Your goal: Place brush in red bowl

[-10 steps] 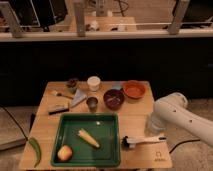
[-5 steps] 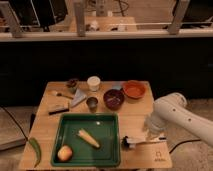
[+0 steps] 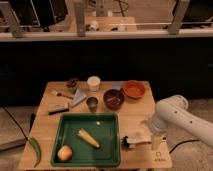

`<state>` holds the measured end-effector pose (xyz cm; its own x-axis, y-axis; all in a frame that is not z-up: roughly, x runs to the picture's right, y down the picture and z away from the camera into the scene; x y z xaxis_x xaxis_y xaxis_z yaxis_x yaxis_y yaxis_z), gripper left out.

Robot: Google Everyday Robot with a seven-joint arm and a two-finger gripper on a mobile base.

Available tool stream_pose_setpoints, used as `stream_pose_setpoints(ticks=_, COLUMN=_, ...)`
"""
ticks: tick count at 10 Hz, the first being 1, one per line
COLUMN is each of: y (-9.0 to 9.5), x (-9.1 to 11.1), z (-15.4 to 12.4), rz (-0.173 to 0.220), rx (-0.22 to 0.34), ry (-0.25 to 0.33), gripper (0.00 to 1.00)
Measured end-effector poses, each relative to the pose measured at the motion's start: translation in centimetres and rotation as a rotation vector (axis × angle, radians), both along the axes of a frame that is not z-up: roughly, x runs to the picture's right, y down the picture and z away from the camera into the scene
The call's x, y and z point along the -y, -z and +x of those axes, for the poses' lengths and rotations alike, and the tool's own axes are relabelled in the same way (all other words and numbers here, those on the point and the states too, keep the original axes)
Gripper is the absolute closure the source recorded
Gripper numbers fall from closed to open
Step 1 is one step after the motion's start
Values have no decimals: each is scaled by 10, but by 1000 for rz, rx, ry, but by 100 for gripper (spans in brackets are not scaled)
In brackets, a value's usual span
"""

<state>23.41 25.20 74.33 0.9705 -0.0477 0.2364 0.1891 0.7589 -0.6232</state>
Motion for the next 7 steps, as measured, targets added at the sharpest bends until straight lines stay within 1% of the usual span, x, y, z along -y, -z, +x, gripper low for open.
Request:
stream_pose_setpoints(ticks=3, y=-11, x=-11, z=3, rz=4, rx=8, ry=-7, gripper=20)
stream_pose_setpoints(ticks=7, y=-24, x=-24, z=3, rz=-17, rx=22, ry=-12, gripper=20)
